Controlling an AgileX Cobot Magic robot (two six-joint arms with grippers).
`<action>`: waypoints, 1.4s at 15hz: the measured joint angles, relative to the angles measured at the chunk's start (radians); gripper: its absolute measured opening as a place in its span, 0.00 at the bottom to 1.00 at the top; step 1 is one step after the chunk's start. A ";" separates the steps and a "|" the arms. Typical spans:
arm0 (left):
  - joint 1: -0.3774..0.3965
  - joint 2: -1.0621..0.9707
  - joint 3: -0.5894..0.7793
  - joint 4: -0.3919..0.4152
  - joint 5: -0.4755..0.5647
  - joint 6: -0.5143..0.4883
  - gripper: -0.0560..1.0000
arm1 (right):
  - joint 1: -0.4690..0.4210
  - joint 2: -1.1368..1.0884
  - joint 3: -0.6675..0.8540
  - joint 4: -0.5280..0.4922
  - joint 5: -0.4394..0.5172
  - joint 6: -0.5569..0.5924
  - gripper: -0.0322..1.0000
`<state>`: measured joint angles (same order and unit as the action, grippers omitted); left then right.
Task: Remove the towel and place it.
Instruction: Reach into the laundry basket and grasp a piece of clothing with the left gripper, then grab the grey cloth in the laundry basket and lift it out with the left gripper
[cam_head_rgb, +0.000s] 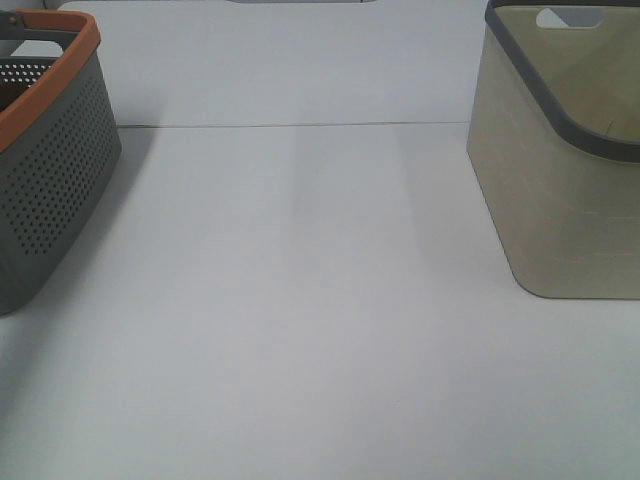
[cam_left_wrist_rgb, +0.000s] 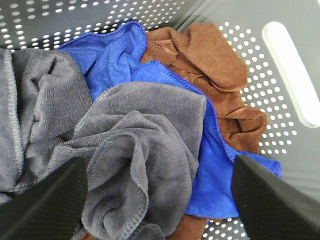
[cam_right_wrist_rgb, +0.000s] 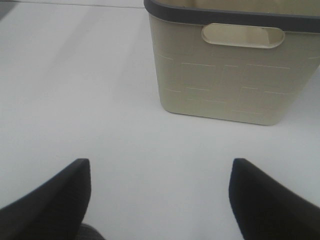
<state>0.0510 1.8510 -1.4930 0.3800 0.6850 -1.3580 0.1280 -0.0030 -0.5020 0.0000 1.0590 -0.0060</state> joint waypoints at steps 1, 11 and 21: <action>0.000 0.017 -0.004 0.000 -0.002 -0.006 0.76 | 0.000 0.000 0.000 0.000 0.000 0.000 0.77; 0.000 0.135 -0.010 0.026 -0.076 -0.097 0.67 | 0.000 0.000 0.000 0.000 0.000 0.000 0.77; 0.000 0.138 -0.010 0.101 -0.099 -0.158 0.54 | 0.000 0.000 0.000 0.000 0.000 0.000 0.77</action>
<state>0.0510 1.9890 -1.5030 0.4810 0.5860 -1.5160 0.1280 -0.0030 -0.5020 0.0000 1.0590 -0.0060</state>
